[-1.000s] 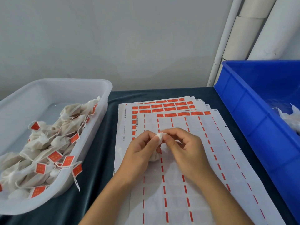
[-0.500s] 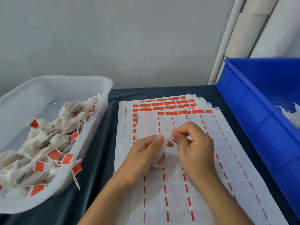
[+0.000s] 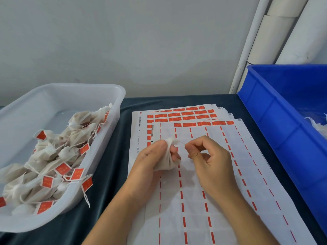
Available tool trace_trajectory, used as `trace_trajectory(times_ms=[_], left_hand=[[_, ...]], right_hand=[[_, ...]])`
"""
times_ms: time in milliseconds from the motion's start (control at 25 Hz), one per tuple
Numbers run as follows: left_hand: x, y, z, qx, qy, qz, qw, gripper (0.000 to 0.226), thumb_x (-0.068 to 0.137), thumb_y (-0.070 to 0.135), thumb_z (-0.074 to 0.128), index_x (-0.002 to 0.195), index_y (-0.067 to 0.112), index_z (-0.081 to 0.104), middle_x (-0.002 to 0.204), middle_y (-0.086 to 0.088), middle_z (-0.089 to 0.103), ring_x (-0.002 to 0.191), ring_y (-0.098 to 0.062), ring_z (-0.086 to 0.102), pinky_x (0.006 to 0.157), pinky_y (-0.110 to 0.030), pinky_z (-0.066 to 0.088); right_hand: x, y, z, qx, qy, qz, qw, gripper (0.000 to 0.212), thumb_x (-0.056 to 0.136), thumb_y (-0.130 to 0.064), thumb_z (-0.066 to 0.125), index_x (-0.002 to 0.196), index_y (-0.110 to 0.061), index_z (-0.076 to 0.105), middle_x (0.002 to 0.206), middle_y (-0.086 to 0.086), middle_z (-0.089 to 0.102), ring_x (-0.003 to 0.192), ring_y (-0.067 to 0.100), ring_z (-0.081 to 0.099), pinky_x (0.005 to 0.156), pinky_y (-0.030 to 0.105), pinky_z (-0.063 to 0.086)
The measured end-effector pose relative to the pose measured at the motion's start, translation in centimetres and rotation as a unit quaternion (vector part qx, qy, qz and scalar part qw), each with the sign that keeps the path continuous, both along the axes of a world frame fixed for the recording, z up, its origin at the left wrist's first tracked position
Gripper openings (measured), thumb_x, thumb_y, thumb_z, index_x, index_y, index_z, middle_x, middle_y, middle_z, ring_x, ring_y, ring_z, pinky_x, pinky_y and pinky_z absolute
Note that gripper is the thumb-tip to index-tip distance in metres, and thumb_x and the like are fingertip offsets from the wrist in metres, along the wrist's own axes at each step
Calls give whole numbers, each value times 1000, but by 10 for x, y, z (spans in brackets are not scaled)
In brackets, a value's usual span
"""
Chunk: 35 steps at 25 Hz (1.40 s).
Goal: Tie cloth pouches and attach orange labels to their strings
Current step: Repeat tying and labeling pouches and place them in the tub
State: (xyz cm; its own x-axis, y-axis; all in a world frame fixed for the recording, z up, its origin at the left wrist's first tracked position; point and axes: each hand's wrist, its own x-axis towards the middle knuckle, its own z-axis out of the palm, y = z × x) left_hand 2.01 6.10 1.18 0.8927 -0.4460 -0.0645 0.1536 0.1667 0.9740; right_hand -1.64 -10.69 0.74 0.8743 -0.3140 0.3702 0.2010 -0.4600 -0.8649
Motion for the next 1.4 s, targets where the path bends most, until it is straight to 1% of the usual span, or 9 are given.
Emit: trace_trajectory(times_ms=[120,200,360,480,600,880,1040,1160,1400], left_hand=[[0,-4,3,1,12,20,1000,45,92,66,61,123,36,75,126,9,71,119,-20,68,104,-41,56],[-1,-9,3,55,-24,35,998,37,99,64,57,123,42,75,133,17,70,124,-16,67,103,-42,57],[-3,-15,1,143,-96,28,985,40,104,54,55,93,21,75,96,-12,72,90,-32,69,83,-40,60],[-6,-14,3,180,-137,-8,974,36,97,48,59,81,17,67,77,-8,62,70,-16,57,67,-22,49],[-7,-14,0,231,-166,-3,959,23,103,28,63,82,17,67,72,-3,63,63,-4,53,60,-15,45],[-12,-22,-6,262,-193,90,941,15,99,26,64,87,30,70,77,14,70,74,-3,65,62,-10,47],[-16,-24,-9,258,-229,94,934,18,101,25,57,86,31,66,74,13,66,68,-5,63,56,-12,45],[-17,-25,-11,247,-258,98,929,18,97,36,49,84,31,61,72,9,63,61,-6,56,53,-15,43],[-16,-26,-16,267,-268,91,921,13,101,37,49,92,38,58,82,11,66,71,-13,61,56,-21,48]], right_hand=[[1,1,-4,-82,-34,11,996,5,92,-38,64,91,-34,63,90,-25,63,96,-1,61,80,4,48],[0,2,-8,-124,-56,24,990,5,95,-33,65,93,-29,64,92,-19,63,95,1,60,83,6,49],[-1,0,-5,-144,-96,23,985,21,98,-38,58,97,-19,67,98,-9,66,93,6,60,84,11,51],[-2,0,-2,-117,-84,40,989,23,99,-37,57,99,-18,68,104,-8,67,98,9,64,86,14,53],[-4,3,0,-50,-29,68,996,18,94,-41,59,98,-26,68,99,-17,69,99,1,65,85,12,54],[-3,1,1,-54,-33,51,997,15,90,-40,60,94,-27,67,93,-19,68,95,0,64,80,8,51],[-2,0,2,-54,-38,52,996,19,91,-39,61,94,-23,69,92,-15,69,93,3,65,79,9,52],[-3,-1,3,-32,-35,65,997,15,91,-40,61,93,-27,68,90,-18,68,92,4,66,77,10,52],[-4,-3,5,19,5,78,997,14,87,-48,60,90,-37,68,89,-23,69,94,2,67,74,9,52]])
